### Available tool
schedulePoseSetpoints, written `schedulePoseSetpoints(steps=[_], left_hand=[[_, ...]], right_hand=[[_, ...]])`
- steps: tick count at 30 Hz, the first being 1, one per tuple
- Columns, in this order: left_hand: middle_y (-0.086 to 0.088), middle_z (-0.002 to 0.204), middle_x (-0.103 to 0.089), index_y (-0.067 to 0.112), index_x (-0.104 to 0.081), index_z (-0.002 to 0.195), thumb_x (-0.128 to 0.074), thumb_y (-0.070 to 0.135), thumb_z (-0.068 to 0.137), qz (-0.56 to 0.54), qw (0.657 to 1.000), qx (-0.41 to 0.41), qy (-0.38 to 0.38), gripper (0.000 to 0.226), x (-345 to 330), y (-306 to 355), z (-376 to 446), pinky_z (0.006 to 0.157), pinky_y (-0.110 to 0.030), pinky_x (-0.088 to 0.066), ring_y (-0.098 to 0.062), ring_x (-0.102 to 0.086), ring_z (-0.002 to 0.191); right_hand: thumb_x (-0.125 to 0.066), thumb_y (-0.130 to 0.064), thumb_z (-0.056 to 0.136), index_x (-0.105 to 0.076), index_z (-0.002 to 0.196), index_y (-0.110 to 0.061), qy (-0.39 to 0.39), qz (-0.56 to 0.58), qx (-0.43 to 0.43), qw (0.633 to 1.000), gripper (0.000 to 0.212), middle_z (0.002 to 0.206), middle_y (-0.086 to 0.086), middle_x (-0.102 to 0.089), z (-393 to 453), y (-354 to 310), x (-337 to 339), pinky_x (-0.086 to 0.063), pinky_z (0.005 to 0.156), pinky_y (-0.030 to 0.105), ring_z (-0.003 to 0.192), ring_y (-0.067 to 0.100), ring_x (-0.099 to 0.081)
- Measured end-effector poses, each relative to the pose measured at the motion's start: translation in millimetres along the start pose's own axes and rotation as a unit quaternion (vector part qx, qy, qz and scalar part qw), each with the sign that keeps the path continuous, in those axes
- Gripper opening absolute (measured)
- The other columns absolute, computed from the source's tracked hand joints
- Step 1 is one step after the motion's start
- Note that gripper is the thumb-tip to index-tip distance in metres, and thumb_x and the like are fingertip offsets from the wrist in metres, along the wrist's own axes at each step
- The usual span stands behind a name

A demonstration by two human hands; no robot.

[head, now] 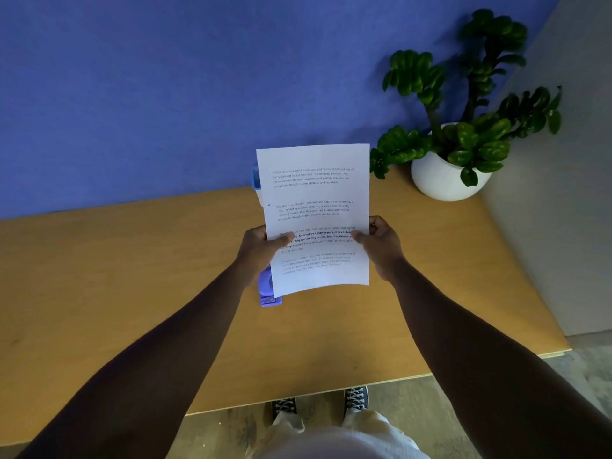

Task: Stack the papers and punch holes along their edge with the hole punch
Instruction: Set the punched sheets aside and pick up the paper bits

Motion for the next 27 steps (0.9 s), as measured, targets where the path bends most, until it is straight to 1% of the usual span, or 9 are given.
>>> schedulePoseSetpoints(steps=[2, 4, 6, 10, 14, 16, 19, 24, 27], left_hand=[[0.006, 0.102, -0.078, 0.021, -0.075, 0.106, -0.078, 0.023, 0.084, -0.002, 1.0, 0.0, 0.013, 0.022, -4, -2, 1, 0.08, -0.035, -0.058, -0.014, -0.073, 0.095], [0.014, 0.094, -0.078, 0.027, -0.075, 0.098, -0.079, 0.024, 0.084, 0.005, 0.999, -0.012, 0.03, 0.015, -9, -2, 0, 0.073, -0.026, -0.056, -0.003, -0.073, 0.085], [0.019, 0.09, -0.076, 0.029, -0.074, 0.096, -0.078, 0.024, 0.084, 0.011, 0.998, -0.031, 0.048, 0.014, -15, -2, -2, 0.072, -0.021, -0.055, 0.002, -0.072, 0.083], [0.009, 0.098, -0.077, 0.017, -0.075, 0.107, -0.077, 0.024, 0.085, 0.016, 0.995, -0.05, 0.089, 0.023, -25, -6, -8, 0.076, -0.024, -0.057, -0.008, -0.073, 0.09], [0.006, 0.097, -0.077, 0.015, -0.075, 0.106, -0.076, 0.024, 0.086, 0.019, 0.994, -0.045, 0.098, 0.022, -33, -16, -15, 0.074, -0.024, -0.054, -0.01, -0.073, 0.089], [0.004, 0.099, -0.077, 0.016, -0.075, 0.107, -0.077, 0.026, 0.085, 0.03, 0.995, -0.022, 0.091, 0.024, -36, -24, -18, 0.072, -0.027, -0.055, -0.015, -0.072, 0.089], [-0.001, 0.101, -0.076, 0.016, -0.073, 0.109, -0.078, 0.03, 0.083, 0.059, 0.995, 0.013, 0.081, 0.029, -36, -35, -21, 0.07, -0.036, -0.058, -0.024, -0.071, 0.087], [-0.005, 0.099, -0.075, 0.014, -0.071, 0.107, -0.076, 0.024, 0.086, 0.048, 0.994, -0.008, 0.096, 0.023, -32, -28, -20, 0.067, -0.029, -0.05, -0.026, -0.069, 0.08], [-0.004, 0.097, -0.075, 0.015, -0.071, 0.104, -0.076, 0.024, 0.086, 0.055, 0.994, -0.013, 0.091, 0.021, -33, -27, -20, 0.066, -0.027, -0.05, -0.023, -0.067, 0.076]], right_hand=[[-0.071, -0.009, 0.085, -0.061, 0.094, -0.022, 0.009, -0.008, 0.018, 1.0, 0.019, 0.084, -0.01, -0.074, -1, -4, -1, -0.055, 0.062, 0.023, 0.078, 0.01, -0.07], [-0.072, -0.012, 0.084, -0.064, 0.103, -0.023, 0.019, -0.02, 0.04, 0.999, 0.023, 0.094, -0.009, -0.074, -3, -6, -2, -0.056, 0.068, 0.024, 0.086, 0.01, -0.07], [-0.071, -0.014, 0.085, -0.066, 0.113, -0.018, 0.039, -0.029, 0.059, 0.997, 0.028, 0.103, -0.005, -0.074, -5, -7, -2, -0.057, 0.075, 0.026, 0.092, 0.011, -0.069], [-0.068, -0.017, 0.087, -0.068, 0.114, -0.011, 0.066, -0.069, 0.077, 0.992, 0.028, 0.103, 0.0, -0.073, -7, -3, -2, -0.055, 0.074, 0.026, 0.094, 0.017, -0.068], [-0.068, -0.018, 0.088, -0.068, 0.113, -0.012, 0.067, -0.093, 0.078, 0.99, 0.026, 0.098, -0.003, -0.073, -10, 7, 2, -0.056, 0.076, 0.028, 0.091, 0.018, -0.069], [-0.067, -0.018, 0.087, -0.067, 0.11, -0.016, 0.059, -0.116, 0.073, 0.989, 0.023, 0.093, -0.008, -0.07, -12, 15, 4, -0.055, 0.071, 0.025, 0.088, 0.016, -0.068], [-0.065, -0.017, 0.088, -0.066, 0.113, -0.019, 0.049, -0.149, 0.065, 0.986, 0.025, 0.092, -0.011, -0.067, -15, 25, 8, -0.051, 0.068, 0.022, 0.085, 0.013, -0.064], [-0.062, -0.018, 0.091, -0.065, 0.114, -0.017, 0.049, -0.181, 0.083, 0.979, 0.024, 0.085, -0.023, -0.061, -14, 22, 12, -0.043, 0.057, 0.007, 0.077, -0.004, -0.059], [-0.063, -0.018, 0.091, -0.065, 0.115, -0.017, 0.049, -0.185, 0.085, 0.978, 0.024, 0.087, -0.021, -0.063, -13, 21, 12, -0.044, 0.054, 0.004, 0.077, -0.002, -0.059]])
Point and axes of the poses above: each hand's wrist, its own z-axis towards the middle knuckle, its own x-axis out of the back of the hand, y = z × x, the point moved 5 cm from there along z, towards the middle knuckle
